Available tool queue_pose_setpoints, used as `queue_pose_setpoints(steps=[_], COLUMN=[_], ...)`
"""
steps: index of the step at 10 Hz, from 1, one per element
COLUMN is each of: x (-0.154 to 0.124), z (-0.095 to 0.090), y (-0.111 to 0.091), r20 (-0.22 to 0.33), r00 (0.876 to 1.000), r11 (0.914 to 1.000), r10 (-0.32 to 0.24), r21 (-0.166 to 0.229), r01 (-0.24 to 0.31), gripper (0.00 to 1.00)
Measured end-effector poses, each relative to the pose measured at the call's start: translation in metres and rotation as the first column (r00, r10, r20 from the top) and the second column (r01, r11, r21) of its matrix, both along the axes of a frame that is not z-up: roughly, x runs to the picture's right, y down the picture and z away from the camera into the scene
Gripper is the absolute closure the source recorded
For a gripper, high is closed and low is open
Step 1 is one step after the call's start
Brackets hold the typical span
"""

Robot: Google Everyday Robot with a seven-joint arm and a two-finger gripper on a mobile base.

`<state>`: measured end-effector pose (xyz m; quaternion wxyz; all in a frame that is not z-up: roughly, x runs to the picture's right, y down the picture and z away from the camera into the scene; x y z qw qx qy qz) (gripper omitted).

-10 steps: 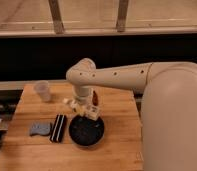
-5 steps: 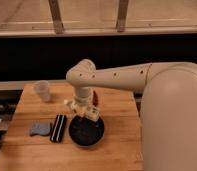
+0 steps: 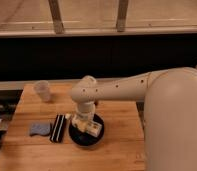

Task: Place the bottle in the ceramic bowl

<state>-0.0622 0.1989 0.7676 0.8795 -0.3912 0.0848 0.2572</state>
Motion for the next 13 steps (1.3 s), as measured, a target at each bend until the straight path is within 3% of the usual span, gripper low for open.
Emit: queue_pose_setpoints(steps=[2,7,8,13], x=[0.003,0.003,0.001,-0.004], z=[0.0,0.001,0.002,0.004], y=[0.008,0.006,0.005,0.003], r20=[0.002,0.038,0.047,0.068], r00=[1.0,0.996,0.996,0.995], r11=[0.9995,0.997,0.9969,0.9972], r10=[0.028,0.076,0.077,0.072], r21=[-0.015,0.009,0.011,0.014], r01=[-0.028,-0.077,-0.077,-0.073], gripper=[0.9,0.4,0.36,0.36])
